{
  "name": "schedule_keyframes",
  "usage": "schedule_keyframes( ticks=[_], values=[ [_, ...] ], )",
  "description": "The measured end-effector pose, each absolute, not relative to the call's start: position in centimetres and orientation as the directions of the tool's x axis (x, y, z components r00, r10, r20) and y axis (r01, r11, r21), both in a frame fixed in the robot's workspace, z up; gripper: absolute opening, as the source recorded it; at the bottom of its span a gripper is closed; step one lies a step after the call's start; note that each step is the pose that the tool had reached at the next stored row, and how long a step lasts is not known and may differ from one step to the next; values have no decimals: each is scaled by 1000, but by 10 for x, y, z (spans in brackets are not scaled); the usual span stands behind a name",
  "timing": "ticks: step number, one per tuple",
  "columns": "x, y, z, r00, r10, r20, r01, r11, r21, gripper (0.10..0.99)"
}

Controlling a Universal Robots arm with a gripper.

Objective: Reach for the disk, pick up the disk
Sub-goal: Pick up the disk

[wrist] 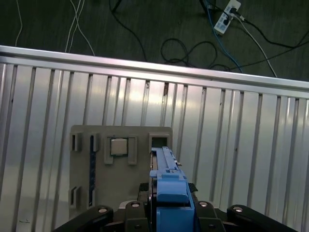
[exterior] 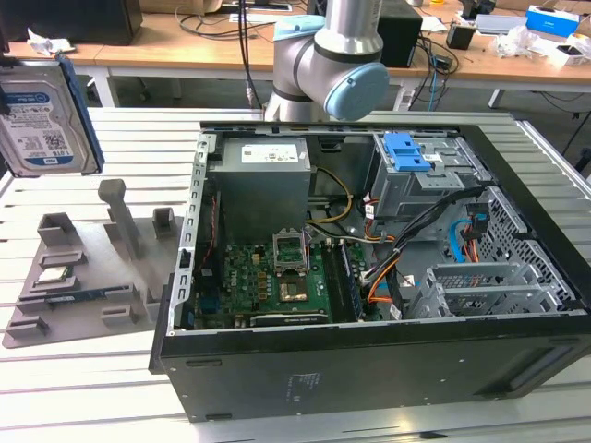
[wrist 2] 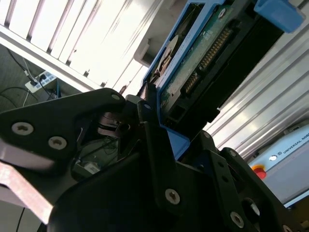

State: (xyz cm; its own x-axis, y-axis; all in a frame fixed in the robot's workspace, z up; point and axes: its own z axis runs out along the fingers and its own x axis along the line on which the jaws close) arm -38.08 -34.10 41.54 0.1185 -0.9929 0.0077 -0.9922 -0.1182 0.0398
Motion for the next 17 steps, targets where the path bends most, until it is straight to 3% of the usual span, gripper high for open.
schedule_keyframes(
  ticks=[17],
  values=[
    [-379,-341,445,119,-993,8,-992,-118,40,373]
  ],
)
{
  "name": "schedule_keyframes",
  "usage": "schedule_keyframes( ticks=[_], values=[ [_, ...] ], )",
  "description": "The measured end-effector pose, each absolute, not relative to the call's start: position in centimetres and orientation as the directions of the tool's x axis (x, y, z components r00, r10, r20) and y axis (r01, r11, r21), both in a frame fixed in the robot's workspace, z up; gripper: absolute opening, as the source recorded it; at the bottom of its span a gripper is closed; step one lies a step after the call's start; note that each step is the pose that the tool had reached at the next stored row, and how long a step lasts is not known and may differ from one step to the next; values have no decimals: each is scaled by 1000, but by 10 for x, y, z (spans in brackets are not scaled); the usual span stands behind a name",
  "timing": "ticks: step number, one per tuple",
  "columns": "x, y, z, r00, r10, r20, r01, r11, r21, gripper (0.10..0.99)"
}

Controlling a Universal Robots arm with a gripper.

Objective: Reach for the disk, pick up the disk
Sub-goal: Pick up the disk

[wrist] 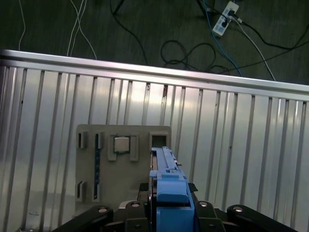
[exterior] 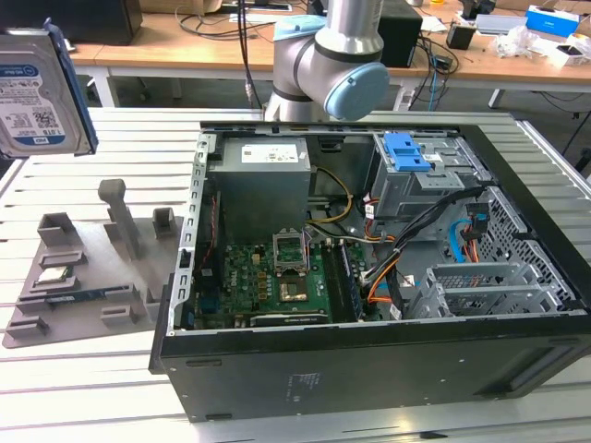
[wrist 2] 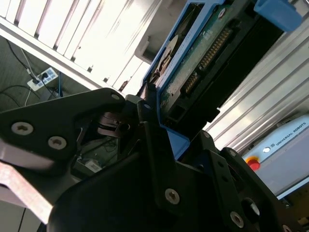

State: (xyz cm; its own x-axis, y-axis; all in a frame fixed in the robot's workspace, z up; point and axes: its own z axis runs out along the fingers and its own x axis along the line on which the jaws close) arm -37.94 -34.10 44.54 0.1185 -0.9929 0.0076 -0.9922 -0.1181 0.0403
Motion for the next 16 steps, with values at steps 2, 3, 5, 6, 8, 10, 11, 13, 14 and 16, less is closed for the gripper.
schedule_keyframes(
  ticks=[2,3,5,6,8,10,11,13,14,16],
  values=[
    [-379,-341,448,119,-993,8,-992,-118,40,373],
    [-379,-341,451,119,-993,8,-992,-118,40,373],
    [-379,-341,454,119,-993,8,-992,-118,41,373],
    [-379,-341,456,119,-993,8,-992,-118,41,373],
    [-378,-341,461,119,-993,8,-992,-118,41,373],
    [-378,-341,464,119,-993,7,-992,-118,41,373],
    [-378,-341,466,119,-993,8,-992,-118,41,373],
    [-378,-341,471,119,-993,7,-992,-118,41,373],
    [-378,-341,474,119,-993,7,-992,-118,42,373],
    [-378,-341,476,119,-993,7,-992,-118,42,373]
  ],
)
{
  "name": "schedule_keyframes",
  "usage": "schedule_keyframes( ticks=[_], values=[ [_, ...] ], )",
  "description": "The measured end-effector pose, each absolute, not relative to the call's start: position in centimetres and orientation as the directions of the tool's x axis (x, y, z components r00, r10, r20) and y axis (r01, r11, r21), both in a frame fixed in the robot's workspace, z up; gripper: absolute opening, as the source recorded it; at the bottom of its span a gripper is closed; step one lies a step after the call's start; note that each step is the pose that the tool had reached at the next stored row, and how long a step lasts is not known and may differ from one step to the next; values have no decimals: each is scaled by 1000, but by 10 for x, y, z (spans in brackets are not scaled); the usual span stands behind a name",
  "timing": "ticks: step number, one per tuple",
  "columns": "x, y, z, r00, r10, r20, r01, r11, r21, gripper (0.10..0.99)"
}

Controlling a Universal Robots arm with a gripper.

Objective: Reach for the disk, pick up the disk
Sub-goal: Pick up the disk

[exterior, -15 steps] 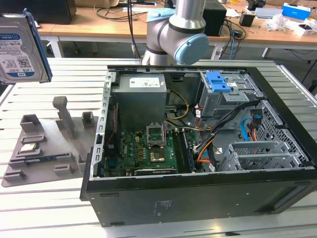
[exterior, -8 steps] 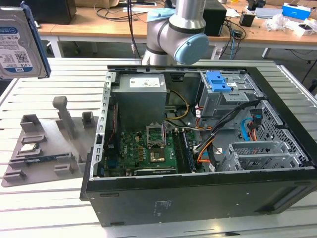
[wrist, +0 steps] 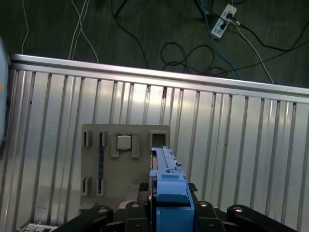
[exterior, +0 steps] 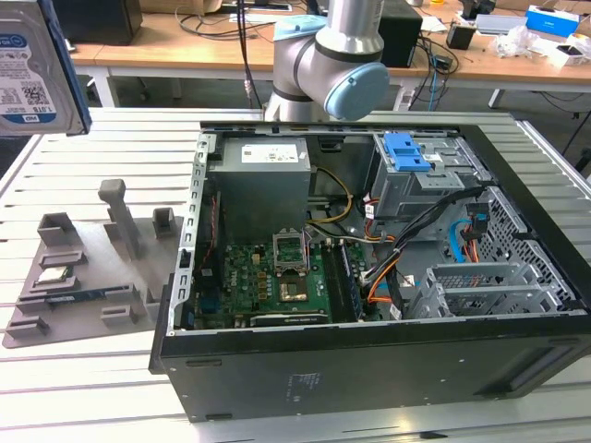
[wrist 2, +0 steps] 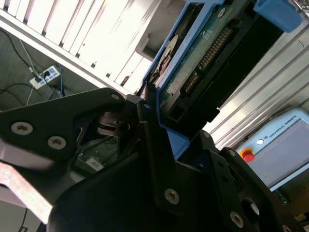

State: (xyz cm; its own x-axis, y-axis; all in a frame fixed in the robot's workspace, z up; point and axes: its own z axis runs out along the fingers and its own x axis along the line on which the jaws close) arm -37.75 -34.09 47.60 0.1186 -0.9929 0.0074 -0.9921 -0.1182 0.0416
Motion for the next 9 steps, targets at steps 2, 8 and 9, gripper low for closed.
schedule_keyframes(
  ticks=[2,8,9],
  values=[
    [-377,-341,479,119,-993,7,-992,-118,42,373],
    [-377,-341,488,119,-993,7,-992,-118,42,373],
    [-377,-341,491,119,-993,7,-992,-118,42,373]
  ],
)
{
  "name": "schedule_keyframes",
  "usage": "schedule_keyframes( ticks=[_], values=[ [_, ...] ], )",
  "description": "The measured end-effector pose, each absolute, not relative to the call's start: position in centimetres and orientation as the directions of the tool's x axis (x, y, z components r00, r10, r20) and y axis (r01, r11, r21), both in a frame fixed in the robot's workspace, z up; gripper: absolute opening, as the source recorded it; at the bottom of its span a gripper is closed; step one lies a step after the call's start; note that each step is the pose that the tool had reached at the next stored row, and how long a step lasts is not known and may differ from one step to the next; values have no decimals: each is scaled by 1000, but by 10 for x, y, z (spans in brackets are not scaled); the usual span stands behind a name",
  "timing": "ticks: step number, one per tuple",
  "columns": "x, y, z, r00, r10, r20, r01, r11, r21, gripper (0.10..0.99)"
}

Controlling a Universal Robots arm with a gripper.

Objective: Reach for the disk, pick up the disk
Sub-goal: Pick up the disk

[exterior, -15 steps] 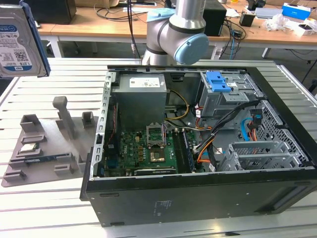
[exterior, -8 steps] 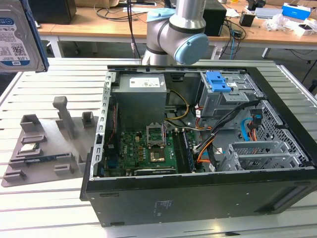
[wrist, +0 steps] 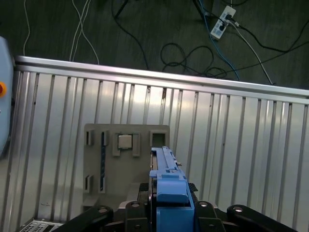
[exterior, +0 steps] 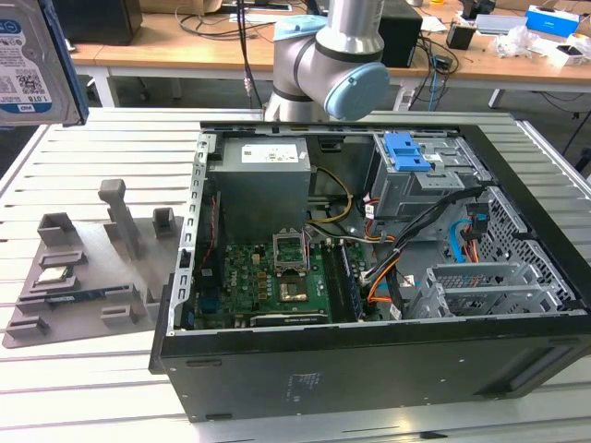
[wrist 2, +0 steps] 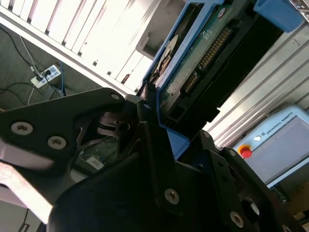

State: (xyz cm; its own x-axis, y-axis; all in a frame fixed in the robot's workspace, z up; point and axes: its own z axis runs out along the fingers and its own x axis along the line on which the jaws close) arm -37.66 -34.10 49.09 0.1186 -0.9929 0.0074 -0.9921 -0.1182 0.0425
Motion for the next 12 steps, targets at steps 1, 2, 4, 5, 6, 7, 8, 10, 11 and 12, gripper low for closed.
schedule_keyframes(
  ticks=[1,2,4,5,6,7,8,10,11,12],
  values=[
    [-376,-341,494,119,-993,7,-992,-118,43,373],
    [-376,-341,496,119,-993,7,-992,-118,43,373],
    [-376,-341,501,119,-993,7,-992,-118,43,373],
    [-376,-341,503,119,-993,7,-992,-118,43,373],
    [-376,-341,504,119,-993,7,-992,-118,43,373],
    [-376,-341,505,119,-993,7,-992,-118,43,373],
    [-376,-341,507,119,-993,7,-992,-118,43,373],
    [-375,-341,510,119,-993,7,-992,-118,44,373],
    [-375,-341,512,119,-993,7,-992,-118,44,373],
    [-375,-341,514,119,-993,7,-992,-118,44,373]
  ],
)
